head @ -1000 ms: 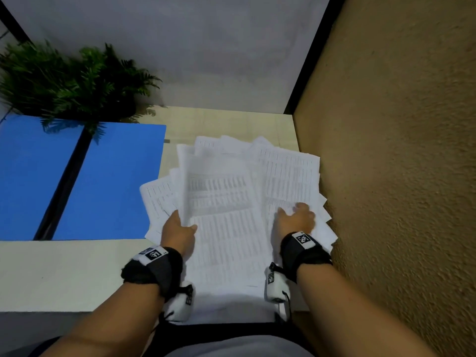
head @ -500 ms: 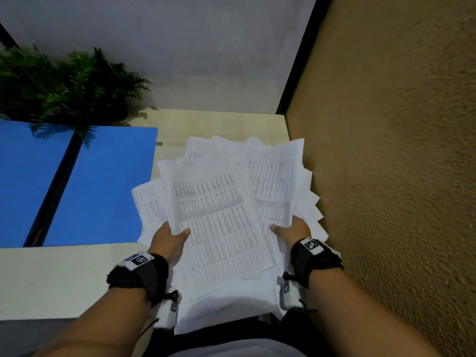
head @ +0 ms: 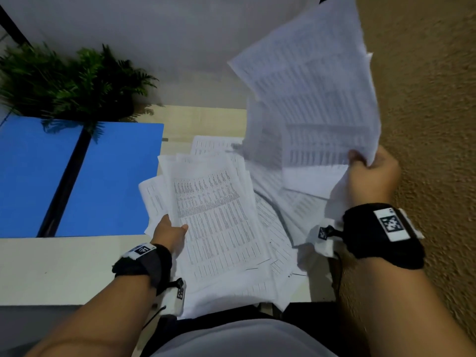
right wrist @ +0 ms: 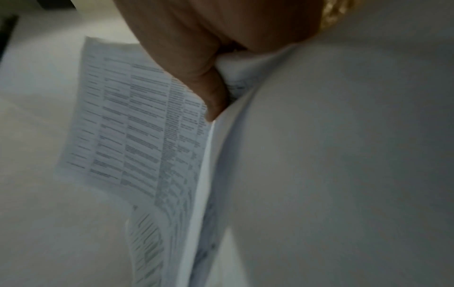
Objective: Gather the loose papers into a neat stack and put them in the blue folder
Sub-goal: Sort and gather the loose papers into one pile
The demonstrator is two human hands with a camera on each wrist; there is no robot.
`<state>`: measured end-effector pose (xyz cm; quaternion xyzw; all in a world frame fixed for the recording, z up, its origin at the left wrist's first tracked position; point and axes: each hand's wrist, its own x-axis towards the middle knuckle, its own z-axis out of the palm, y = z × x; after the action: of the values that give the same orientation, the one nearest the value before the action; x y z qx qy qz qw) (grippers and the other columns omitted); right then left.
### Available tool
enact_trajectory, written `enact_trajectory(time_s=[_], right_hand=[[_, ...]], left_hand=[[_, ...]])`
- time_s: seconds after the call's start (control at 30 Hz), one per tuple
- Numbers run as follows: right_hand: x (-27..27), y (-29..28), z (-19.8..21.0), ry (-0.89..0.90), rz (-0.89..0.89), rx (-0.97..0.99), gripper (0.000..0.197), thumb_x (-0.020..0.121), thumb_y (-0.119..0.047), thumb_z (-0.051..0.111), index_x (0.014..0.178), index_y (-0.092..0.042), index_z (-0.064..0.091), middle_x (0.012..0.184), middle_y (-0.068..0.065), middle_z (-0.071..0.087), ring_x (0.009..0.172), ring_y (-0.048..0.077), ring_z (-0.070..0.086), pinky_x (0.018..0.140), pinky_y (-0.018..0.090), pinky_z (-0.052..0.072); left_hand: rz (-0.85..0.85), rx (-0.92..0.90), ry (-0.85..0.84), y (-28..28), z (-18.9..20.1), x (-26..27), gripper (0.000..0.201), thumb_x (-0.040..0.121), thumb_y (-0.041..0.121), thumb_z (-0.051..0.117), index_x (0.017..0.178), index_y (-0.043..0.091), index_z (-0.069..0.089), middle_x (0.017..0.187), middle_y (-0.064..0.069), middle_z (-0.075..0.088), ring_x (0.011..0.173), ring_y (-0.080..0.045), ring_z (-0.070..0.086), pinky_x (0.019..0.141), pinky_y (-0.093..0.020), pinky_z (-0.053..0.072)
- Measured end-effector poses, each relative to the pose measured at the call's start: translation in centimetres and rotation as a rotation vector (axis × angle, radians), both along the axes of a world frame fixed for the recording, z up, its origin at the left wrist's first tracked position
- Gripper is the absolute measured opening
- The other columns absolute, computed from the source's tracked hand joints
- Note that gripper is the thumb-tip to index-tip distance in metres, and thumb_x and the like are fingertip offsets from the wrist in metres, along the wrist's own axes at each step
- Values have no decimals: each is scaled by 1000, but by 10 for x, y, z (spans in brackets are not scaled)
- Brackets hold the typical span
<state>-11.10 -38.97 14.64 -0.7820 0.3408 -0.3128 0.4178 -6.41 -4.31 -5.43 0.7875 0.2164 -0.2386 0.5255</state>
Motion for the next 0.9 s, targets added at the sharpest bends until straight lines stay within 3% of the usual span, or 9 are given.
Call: enact_trajectory(time_s=[0.17, 0.23, 0.3, 0.37, 0.43, 0.5, 0.6, 0.7, 0.9], right_hand=[[6, 6, 33, -353, -16, 63, 21, 82, -7, 61, 99, -16, 70, 96, -1, 71, 91, 8, 65, 83, 24, 52], [10, 9, 26, -457, -18, 182, 23, 80, -6, 62, 101, -11, 71, 102, 1, 74, 96, 16, 69, 89, 34, 55], [12, 18, 7, -463, -34, 340, 25, 81, -4, 63, 105, -9, 70, 102, 3, 75, 94, 20, 71, 86, 39, 58], [9, 35, -21, -360, -54, 501, 21, 84, -5, 62, 101, -14, 68, 97, 0, 73, 90, 19, 71, 80, 33, 57], [1, 55, -62, -201, -80, 587, 22, 88, -8, 61, 108, -16, 67, 99, -2, 70, 93, 21, 69, 85, 31, 53], [-10, 71, -107, -80, -49, 680, 34, 87, -9, 62, 120, -18, 62, 111, -1, 68, 105, 23, 64, 99, 40, 48], [-24, 83, -154, 132, 5, 853, 53, 86, -4, 64, 136, -11, 52, 132, 10, 59, 119, 34, 57, 106, 45, 40], [-31, 75, -163, 419, 112, 838, 47, 85, 0, 67, 130, -2, 55, 125, 13, 62, 107, 31, 61, 95, 38, 47], [-27, 51, -152, 356, 185, 878, 47, 84, -7, 71, 129, -7, 57, 122, 4, 63, 105, 25, 63, 93, 37, 50]], left_hand=[[110, -130, -95, -2, 5, -2, 63, 91, -3, 56, 146, 18, 33, 145, -4, 48, 122, -28, 51, 108, -46, 41], [132, -241, -156, -4, 13, -6, 86, 91, -13, 48, 153, 38, 17, 146, 12, 34, 130, -17, 43, 111, -42, 36], [116, -307, -170, -7, 20, -8, 91, 91, -12, 42, 147, 56, 20, 149, 20, 30, 137, -12, 37, 114, -42, 33], [117, -352, -157, -11, 27, -10, 69, 98, -1, 37, 148, 47, 32, 150, 16, 33, 140, -10, 31, 115, -36, 27], [126, -392, -108, -15, 35, -9, 42, 106, 33, 35, 147, 30, 41, 153, 8, 33, 146, -11, 24, 117, -36, 19], [125, -486, -40, -19, 39, -9, 61, 98, 59, 34, 146, 22, 42, 150, 8, 35, 143, -10, 28, 117, -36, 18], [114, -476, -36, -20, 36, -5, 68, 83, 63, 62, 142, 38, 42, 141, 20, 44, 129, -10, 49, 113, -35, 32], [70, -280, -87, -15, 28, -2, 59, 74, 59, 74, 128, 49, 53, 132, 16, 62, 119, -18, 61, 102, -46, 49], [138, -65, -5, -14, 42, 3, 52, 90, 22, 68, 126, -14, 55, 117, -30, 66, 109, -44, 63, 94, -46, 50]])
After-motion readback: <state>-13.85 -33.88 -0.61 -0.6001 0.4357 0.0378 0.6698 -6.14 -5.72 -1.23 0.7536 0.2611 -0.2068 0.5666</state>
